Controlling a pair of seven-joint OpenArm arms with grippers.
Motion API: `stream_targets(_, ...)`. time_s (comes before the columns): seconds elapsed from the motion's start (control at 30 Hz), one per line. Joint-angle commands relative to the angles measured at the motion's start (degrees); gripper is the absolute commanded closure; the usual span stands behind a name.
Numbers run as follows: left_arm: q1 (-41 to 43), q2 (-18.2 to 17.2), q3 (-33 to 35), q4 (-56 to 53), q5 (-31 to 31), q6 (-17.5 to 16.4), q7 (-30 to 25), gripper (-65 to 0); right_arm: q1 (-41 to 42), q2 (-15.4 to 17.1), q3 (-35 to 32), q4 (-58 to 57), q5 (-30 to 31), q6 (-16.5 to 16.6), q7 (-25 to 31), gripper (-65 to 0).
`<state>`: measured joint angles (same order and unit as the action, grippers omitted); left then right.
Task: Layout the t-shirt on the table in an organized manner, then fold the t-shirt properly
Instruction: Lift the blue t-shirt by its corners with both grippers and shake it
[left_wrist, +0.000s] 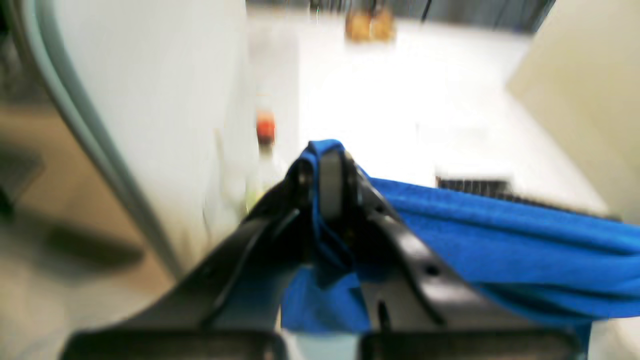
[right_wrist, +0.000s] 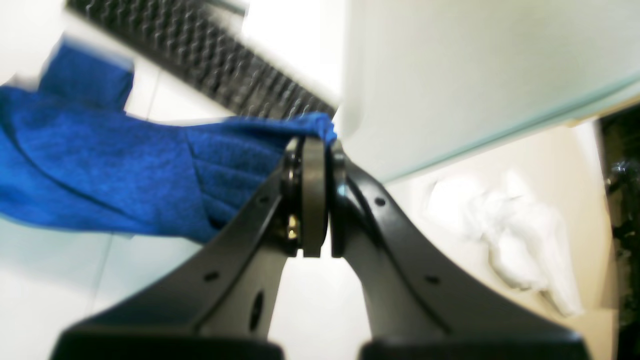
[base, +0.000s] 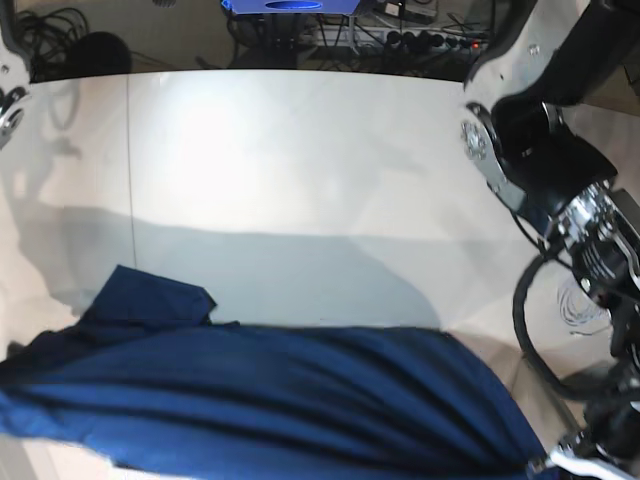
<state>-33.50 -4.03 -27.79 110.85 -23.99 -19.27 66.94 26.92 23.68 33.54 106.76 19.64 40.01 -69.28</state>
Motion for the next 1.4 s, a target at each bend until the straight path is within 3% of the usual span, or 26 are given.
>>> stream_targets(0.0, -2.7, -0.4, 0.1, 0.1, -0.3, 0.5, -1.5, 0.0, 2.8, 1.9, 0.2, 0.7, 0.0, 0.0, 1.3, -0.2)
stream_targets(0.37, -7.8, -0.6, -0.2, -1.3, 5.3, 0.5, -2.7, 0.0, 8.8, 4.0, 0.2, -4.6, -0.1, 0.0, 1.8, -0.2)
stream_targets(0.77, -5.0, -3.0, -0.6, -1.3, 6.8, 0.5, -4.4, 0.0, 13.5, 5.4, 0.2, -7.2, -0.1, 0.0, 1.3, -0.2)
stream_targets(1.37, -4.4, -3.1, -0.6, -1.3, 7.1, 0.5, -4.4, 0.0, 11.5, 5.3, 0.2, -7.2, -0.1, 0.0, 1.5, -0.2)
